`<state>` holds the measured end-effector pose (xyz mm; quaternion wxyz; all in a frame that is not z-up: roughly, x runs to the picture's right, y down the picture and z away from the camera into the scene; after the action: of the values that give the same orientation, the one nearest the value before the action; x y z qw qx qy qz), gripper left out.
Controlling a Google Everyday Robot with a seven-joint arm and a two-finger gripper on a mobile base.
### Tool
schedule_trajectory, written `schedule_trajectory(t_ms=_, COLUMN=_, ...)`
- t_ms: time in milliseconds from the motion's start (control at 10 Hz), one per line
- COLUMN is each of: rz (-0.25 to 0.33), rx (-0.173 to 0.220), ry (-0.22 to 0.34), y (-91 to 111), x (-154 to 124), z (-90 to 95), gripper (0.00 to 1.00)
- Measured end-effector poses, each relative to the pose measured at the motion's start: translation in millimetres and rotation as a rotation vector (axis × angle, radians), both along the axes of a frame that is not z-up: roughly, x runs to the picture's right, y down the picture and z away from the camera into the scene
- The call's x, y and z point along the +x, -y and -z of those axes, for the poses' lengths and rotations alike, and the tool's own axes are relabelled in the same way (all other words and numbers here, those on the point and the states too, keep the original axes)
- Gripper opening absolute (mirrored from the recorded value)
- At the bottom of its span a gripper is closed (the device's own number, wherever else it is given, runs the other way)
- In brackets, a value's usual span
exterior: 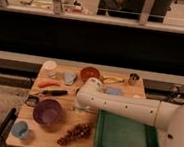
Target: Place fork in purple bowl
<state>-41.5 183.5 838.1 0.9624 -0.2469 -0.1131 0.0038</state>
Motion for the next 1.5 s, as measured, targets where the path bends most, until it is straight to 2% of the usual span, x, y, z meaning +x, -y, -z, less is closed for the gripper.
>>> schedule_trajectory(t_ms=600, rz=-0.010, rx=-0.016, ry=-0.040, y=-3.9, x=17.9, z=-20.6, gripper=0.80)
schedule_trajectory(t_ms=800, rz=0.011, rx=-0.053, ry=-0.043, y=-2.9, x=11.5, z=-27.4, gripper=0.80)
schedule_trajectory(t_ms=900, rz=0.016, rx=-0.074, ry=-0.041, y=-3.5, x=7.3, z=-27.8, gripper=0.80)
schedule_trajectory(t_ms=1200, rz=0.031, rx=-0.102, ry=-0.050, y=-1.5, x=6.5, z=-28.4, gripper=0.80)
schedule_trajectory(t_ms=1500, rz=0.032, rx=-0.106, ry=-0.055, y=1.5, x=7.5, z=-24.5, gripper=0.78)
